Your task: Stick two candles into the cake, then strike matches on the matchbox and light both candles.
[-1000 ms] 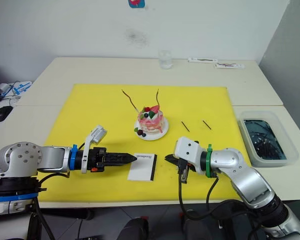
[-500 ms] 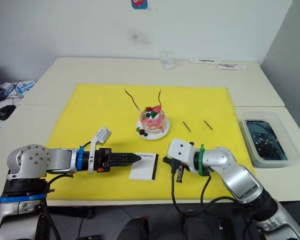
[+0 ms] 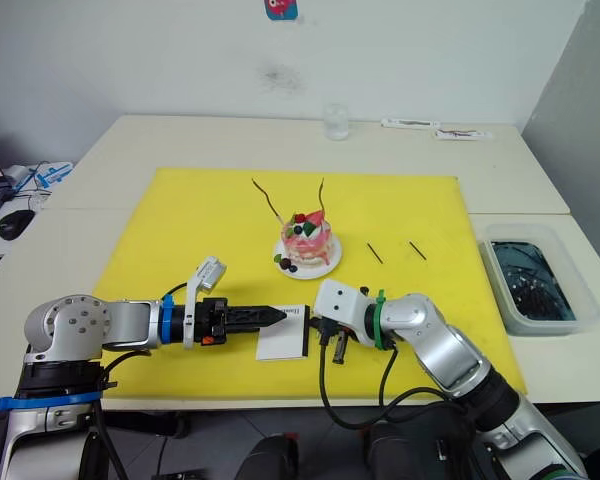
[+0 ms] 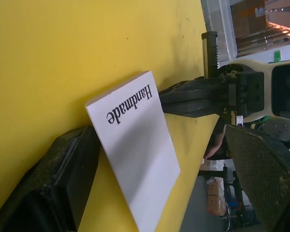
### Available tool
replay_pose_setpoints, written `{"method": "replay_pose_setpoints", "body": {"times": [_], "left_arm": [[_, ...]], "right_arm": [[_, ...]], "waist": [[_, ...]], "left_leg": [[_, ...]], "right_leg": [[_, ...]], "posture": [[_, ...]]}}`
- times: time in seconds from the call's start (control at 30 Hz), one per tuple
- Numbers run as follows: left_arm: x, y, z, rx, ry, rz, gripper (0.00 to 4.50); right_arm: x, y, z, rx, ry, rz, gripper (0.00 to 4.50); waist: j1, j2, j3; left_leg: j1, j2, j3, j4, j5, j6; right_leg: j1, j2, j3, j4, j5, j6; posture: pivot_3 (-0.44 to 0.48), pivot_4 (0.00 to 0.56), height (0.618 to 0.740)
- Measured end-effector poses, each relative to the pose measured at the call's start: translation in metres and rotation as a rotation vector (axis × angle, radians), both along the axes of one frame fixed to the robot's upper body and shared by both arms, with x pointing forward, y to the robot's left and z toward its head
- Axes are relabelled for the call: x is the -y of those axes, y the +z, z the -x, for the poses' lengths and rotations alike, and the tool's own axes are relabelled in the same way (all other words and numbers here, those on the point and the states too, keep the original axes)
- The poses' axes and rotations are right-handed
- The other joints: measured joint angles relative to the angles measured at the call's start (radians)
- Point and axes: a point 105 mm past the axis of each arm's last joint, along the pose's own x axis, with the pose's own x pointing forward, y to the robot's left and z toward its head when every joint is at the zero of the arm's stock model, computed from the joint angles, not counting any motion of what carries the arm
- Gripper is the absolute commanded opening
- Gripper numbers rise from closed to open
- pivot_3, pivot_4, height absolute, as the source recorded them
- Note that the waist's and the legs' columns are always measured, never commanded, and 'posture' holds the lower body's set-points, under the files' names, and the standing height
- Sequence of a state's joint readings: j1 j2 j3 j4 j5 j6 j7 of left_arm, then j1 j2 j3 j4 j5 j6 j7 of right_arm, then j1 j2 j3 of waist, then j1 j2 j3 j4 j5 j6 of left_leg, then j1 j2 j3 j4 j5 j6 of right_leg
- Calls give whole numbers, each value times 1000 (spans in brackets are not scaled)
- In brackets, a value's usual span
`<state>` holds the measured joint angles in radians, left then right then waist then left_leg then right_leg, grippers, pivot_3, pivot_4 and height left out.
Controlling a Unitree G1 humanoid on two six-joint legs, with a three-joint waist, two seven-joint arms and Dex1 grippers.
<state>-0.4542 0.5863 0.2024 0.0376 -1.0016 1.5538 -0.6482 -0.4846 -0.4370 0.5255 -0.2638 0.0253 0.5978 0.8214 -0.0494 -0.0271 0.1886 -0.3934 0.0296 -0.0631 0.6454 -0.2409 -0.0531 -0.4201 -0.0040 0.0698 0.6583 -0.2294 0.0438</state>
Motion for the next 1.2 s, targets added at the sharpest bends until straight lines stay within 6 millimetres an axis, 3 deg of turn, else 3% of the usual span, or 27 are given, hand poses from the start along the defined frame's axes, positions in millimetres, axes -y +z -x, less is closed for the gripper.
{"method": "replay_pose_setpoints", "body": {"times": [0.33, 0.43, 0.87, 1.2], "left_arm": [[2, -2, 3, 17, 5, 9, 4500], [3, -3, 3, 17, 11, 16, 3944], [6, -15, 5, -15, 30, -2, 9], [5, -16, 4, -11, 43, -11, 9]], "right_arm": [[-9, 0, 3, -27, 8, -23, 16], [-10, 0, 3, -31, 9, -26, 0], [-12, 0, 5, -42, 7, -30, 0], [-12, 0, 5, -43, 9, -30, 0]], "waist": [[3, 0, 0], [5, 0, 0], [5, 0, 0], [4, 0, 0]], "left_leg": [[0, 0, 0, 0, 0, 0], [0, 0, 0, 0, 0, 0], [-1, 0, 0, -2, 0, 0], [-1, 0, 0, -1, 0, 0]], "right_leg": [[0, -1, 0, 0, 0, 0], [0, -1, 0, -1, 0, 0], [-1, -1, 0, -1, 1, 3], [-1, -1, 0, -1, 1, 2]], "posture": [[0, 150, 740], [0, 150, 740], [0, 150, 740], [0, 150, 740]]}}
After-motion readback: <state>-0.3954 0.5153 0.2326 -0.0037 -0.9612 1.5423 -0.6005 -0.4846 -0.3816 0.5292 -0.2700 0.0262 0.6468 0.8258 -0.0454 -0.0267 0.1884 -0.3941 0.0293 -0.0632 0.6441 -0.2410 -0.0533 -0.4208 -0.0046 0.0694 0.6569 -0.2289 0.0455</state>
